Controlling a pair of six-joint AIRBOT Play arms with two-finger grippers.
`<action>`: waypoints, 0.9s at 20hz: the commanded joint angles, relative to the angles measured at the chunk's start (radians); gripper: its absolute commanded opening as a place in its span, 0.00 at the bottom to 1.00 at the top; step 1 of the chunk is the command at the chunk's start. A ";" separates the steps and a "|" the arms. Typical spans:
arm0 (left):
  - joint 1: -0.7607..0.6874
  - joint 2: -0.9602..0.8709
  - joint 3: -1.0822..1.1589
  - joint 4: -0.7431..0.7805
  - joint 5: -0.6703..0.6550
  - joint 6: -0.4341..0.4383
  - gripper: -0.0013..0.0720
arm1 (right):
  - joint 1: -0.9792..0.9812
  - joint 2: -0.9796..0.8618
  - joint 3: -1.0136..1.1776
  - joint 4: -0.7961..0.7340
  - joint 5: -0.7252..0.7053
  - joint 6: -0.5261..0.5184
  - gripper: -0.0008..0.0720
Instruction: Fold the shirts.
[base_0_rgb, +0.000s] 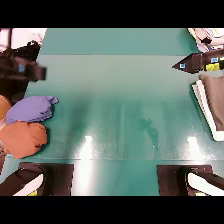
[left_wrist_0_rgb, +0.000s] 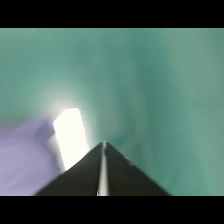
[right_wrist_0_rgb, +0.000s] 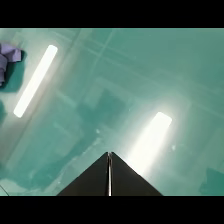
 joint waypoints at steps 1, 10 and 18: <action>0.140 0.046 -0.133 0.179 -0.103 -0.004 0.79 | 0.001 -0.001 0.000 0.000 -0.013 0.000 0.03; 0.311 -0.113 -0.515 0.175 0.233 -0.080 0.90 | 0.001 -0.001 0.000 0.000 -0.013 0.000 0.03; 0.311 -0.187 -0.506 0.153 0.241 -0.124 0.07 | 0.001 -0.001 0.000 0.002 -0.007 0.001 0.03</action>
